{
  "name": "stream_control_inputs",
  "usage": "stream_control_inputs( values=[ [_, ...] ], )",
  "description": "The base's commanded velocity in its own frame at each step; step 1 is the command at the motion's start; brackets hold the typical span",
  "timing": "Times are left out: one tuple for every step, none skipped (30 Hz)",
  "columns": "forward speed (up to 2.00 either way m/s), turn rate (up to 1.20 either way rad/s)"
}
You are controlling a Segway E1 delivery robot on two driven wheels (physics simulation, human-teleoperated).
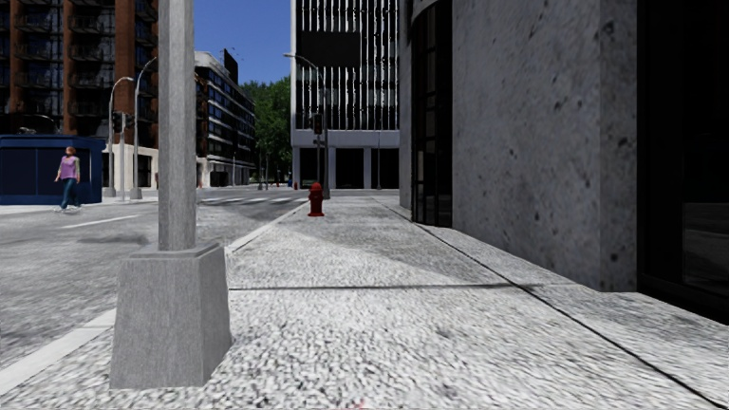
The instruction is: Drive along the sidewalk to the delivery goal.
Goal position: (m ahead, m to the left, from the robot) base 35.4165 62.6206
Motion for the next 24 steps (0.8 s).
stream_control_inputs(
  values=[
    [2.00, 0.00],
    [2.00, 0.00],
    [2.00, 0.00],
    [2.00, 0.00],
    [2.00, 0.00],
    [2.00, 0.00],
    [2.00, 0.00],
    [2.00, 0.00],
    [2.00, 0.00],
    [2.00, 0.00],
    [2.00, 0.00],
    [2.00, 0.00],
    [2.00, 0.00],
    [2.00, 0.00],
    [2.00, 0.00],
    [2.00, 0.00],
    [2.00, 0.00],
    [2.00, 0.00],
    [2.00, 0.00],
    [2.00, 0.00],
    [2.00, 0.00],
    [2.00, 0.00],
    [2.00, 0.00],
    [2.00, 0.00]
  ],
)
